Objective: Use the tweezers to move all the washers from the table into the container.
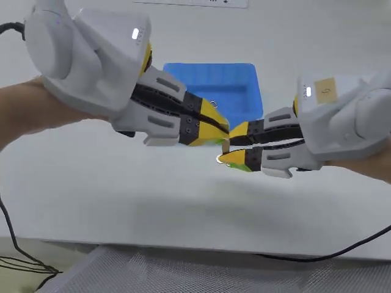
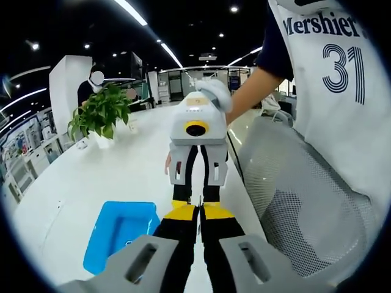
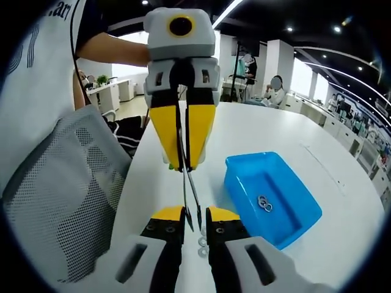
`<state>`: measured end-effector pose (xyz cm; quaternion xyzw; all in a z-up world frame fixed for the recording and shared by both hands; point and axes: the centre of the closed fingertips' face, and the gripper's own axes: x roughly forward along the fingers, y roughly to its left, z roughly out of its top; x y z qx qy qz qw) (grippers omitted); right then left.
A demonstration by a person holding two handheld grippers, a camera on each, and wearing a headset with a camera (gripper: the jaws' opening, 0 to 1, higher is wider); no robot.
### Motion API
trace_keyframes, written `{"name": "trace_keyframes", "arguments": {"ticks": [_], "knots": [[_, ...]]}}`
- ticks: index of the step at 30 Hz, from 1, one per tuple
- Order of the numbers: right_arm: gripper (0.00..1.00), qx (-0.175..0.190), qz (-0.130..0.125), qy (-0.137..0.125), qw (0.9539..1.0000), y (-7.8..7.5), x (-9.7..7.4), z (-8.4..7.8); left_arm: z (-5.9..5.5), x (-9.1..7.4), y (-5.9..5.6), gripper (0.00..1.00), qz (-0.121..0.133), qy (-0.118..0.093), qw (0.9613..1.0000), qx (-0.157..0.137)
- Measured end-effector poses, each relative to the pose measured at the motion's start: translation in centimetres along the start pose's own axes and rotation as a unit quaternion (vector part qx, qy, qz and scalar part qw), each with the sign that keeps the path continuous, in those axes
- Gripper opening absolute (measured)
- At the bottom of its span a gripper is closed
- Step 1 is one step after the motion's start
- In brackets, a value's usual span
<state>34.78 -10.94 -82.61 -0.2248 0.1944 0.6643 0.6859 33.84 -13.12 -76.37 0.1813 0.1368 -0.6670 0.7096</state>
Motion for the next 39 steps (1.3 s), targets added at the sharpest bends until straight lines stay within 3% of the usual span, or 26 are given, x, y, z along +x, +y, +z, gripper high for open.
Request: {"name": "trace_keyframes", "arguments": {"ticks": [8, 16, 39], "knots": [[0.13, 0.006, 0.002, 0.006, 1.0, -0.5, 0.5, -0.9, -1.3, 0.7, 0.6, 0.05, 0.0, 0.015, 0.9999, -0.003], [0.11, 0.01, 0.007, 0.008, 0.9999, -0.9, 0.7, -1.3, -1.6, 1.0, 1.2, 0.05, 0.0, 0.015, 0.9999, -0.005], [0.11, 0.014, 0.017, 0.012, 0.9997, -0.7, 1.1, -2.0, -2.2, 1.2, 1.0, 0.05, -0.008, 0.026, 0.9996, 0.0]]}}
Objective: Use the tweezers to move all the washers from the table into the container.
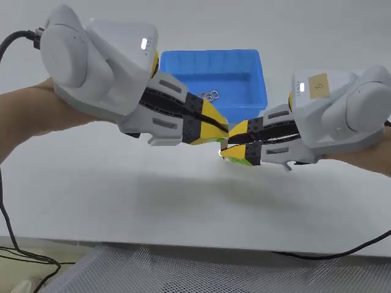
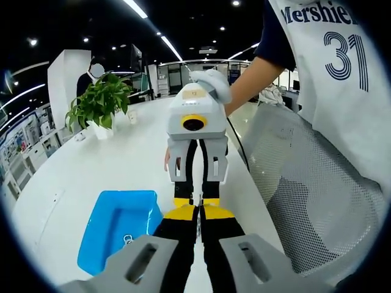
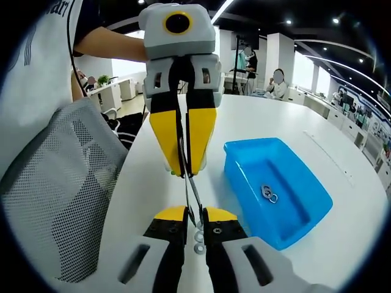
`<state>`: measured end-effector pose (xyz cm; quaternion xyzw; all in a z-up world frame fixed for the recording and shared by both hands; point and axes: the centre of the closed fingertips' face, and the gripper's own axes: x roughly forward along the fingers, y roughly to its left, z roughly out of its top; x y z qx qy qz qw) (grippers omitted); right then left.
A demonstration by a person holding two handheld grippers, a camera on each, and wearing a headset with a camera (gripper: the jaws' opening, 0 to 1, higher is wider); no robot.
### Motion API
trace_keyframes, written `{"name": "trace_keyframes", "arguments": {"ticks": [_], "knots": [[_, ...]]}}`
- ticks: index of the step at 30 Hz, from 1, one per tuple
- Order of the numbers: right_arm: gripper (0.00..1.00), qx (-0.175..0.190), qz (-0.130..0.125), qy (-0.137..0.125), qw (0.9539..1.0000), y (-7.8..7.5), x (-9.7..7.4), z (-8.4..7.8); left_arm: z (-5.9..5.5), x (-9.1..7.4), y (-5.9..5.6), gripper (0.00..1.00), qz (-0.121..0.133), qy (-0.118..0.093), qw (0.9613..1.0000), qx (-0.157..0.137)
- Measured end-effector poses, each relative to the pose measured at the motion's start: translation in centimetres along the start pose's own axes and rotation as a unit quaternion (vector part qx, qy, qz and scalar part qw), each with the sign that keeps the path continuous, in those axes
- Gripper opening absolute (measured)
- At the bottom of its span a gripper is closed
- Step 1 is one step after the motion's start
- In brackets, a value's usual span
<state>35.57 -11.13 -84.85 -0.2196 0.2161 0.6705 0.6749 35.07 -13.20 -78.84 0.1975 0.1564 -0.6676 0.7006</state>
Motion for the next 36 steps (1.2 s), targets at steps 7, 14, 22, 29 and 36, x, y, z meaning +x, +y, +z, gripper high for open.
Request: {"name": "trace_keyframes", "arguments": {"ticks": [7, 14, 22, 29, 36], "knots": [[0.11, 0.0, 0.011, 0.011, 0.9999, 0.1, 0.11, -0.54, -0.09, -0.08, -0.02, 0.05, -0.001, 0.001, 1.0, -0.003], [0.11, -0.005, 0.012, 0.015, 0.9998, 0.11, 0.05, -0.75, -0.13, -0.12, 0.02, 0.05, -0.001, 0.003, 1.0, -0.003], [0.11, 0.006, 0.013, 0.012, 0.9998, 0.13, 0.06, -0.66, -0.04, -0.01, 0.06, 0.05, -0.003, 0.0, 1.0, -0.005], [0.11, 0.005, 0.013, 0.011, 0.9998, 0.15, 0.27, -0.7, -0.05, -0.02, 0.08, 0.05, -0.002, -0.001, 1.0, -0.007], [0.1, 0.001, 0.007, 0.012, 0.9999, 0.13, 0.34, -0.67, -0.13, -0.14, 0.16, 0.05, 0.0, 0.0, 0.9999, -0.01]]}}
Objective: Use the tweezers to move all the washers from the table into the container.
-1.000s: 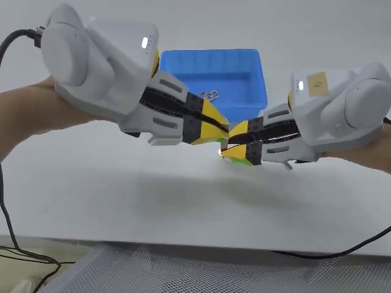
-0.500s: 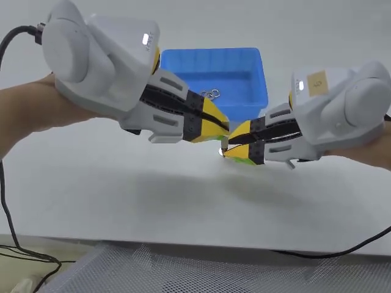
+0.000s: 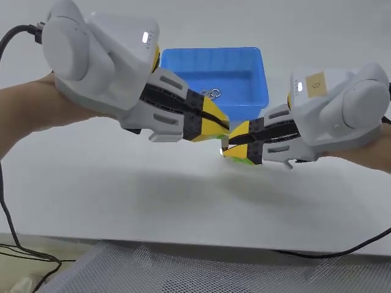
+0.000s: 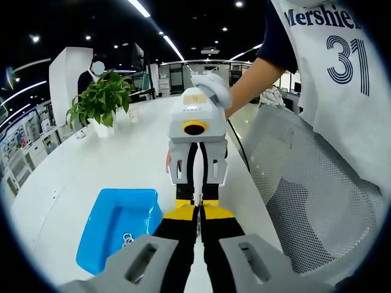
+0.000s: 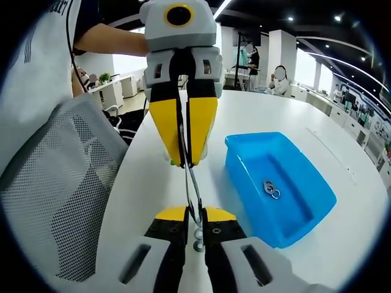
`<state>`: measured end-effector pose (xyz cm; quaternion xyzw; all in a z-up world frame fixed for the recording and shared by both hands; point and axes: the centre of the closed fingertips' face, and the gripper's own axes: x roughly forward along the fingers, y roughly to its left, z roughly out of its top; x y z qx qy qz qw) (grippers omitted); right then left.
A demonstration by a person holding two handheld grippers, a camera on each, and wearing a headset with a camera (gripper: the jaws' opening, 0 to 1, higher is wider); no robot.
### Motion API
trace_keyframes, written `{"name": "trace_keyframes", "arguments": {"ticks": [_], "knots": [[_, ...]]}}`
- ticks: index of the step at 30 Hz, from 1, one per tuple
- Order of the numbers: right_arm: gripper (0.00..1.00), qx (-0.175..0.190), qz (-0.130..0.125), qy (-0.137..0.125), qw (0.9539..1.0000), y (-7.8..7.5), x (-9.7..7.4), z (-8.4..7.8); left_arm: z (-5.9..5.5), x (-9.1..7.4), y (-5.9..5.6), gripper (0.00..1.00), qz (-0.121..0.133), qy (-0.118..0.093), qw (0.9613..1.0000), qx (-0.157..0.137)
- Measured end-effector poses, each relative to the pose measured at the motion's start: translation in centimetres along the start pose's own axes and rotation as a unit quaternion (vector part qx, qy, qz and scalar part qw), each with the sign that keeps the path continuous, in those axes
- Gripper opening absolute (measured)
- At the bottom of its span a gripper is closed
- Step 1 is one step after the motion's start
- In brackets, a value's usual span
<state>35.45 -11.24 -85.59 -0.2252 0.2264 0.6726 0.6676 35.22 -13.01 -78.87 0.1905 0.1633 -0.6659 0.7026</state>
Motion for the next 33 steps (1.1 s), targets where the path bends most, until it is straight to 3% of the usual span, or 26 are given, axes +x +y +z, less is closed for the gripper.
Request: {"name": "trace_keyframes", "arguments": {"ticks": [10, 20, 33], "knots": [[0.1, -0.006, 0.0, -0.001, 1.0, 0.2, -0.2, 0.5, 0.4, -0.4, -0.1, 0.05, -0.005, 0.002, 1.0, -0.007], [0.1, -0.02, -0.016, -0.019, 0.9995, -0.5, -1.8, 2.9, 2.6, -1.9, 0.4, 0.05, -0.007, -0.002, 1.0, 0.004], [0.1, -0.048, -0.054, -0.036, 0.9967, -2.6, -4.4, 6.0, 6.1, -3.6, 2.2, 0.05, -0.005, -0.002, 0.9984, 0.056]]}}
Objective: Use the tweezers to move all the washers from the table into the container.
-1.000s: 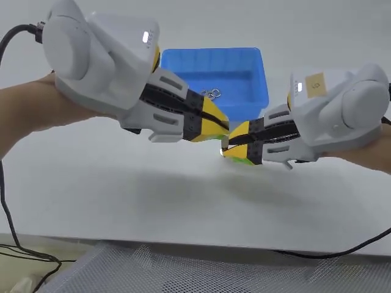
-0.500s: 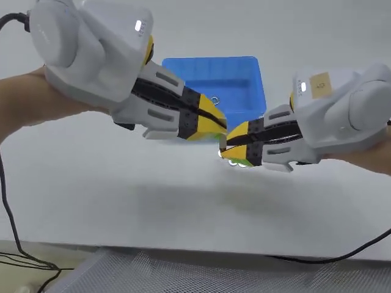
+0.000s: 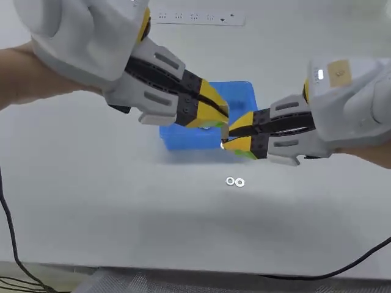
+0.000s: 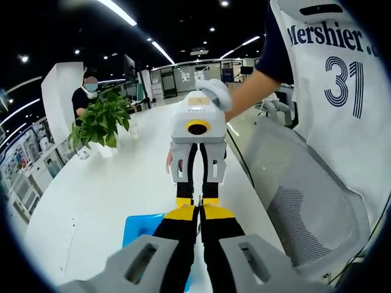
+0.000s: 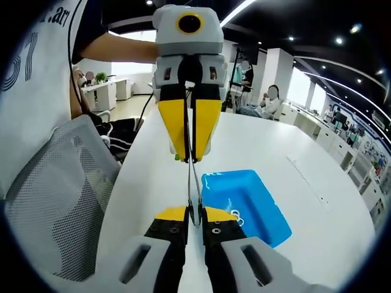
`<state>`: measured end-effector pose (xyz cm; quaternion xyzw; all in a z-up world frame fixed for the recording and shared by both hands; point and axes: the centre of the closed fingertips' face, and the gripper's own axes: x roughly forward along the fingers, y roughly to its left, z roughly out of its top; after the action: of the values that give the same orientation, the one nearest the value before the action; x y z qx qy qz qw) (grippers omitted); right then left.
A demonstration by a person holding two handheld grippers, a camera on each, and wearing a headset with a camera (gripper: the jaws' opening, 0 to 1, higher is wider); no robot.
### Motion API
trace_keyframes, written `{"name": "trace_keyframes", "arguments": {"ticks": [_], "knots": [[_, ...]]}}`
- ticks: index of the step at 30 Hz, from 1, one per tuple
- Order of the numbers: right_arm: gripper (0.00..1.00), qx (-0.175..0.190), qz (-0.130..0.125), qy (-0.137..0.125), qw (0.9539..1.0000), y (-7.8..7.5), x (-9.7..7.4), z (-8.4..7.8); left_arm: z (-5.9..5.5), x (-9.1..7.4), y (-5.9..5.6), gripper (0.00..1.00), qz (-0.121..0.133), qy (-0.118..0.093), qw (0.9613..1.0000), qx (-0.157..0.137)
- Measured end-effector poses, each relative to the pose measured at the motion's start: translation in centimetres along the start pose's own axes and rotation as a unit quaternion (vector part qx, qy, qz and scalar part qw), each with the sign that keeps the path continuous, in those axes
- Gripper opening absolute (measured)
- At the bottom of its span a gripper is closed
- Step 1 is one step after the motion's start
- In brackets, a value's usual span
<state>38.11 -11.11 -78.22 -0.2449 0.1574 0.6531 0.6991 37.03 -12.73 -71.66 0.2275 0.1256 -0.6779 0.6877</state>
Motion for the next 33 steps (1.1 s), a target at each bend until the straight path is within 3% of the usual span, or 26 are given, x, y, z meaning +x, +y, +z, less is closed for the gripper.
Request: {"name": "trace_keyframes", "arguments": {"ticks": [8, 17, 25, 33], "knots": [[0.1, -0.012, -0.016, -0.005, 0.9998, -1.8, 0.0, 0.8, 0.5, -0.5, 1.5, 0.05, -0.001, 0.009, 0.9997, 0.024], [0.1, -0.012, -0.024, -0.007, 0.9996, -4.2, 1.1, 0.6, -0.3, -0.6, 3.1, 0.05, 0.003, 0.016, 0.9995, 0.028], [0.1, -0.006, -0.02, 0.004, 0.9998, -5.9, 2.7, -0.6, -2.4, -0.3, 5.2, 0.05, 0.014, 0.017, 0.9996, 0.02], [0.1, 0.009, -0.007, 0.029, 0.9995, -6.5, 4.0, -2.8, -4.6, 0.8, 6.4, 0.05, 0.01, 0.024, 0.9997, 0.002]]}}
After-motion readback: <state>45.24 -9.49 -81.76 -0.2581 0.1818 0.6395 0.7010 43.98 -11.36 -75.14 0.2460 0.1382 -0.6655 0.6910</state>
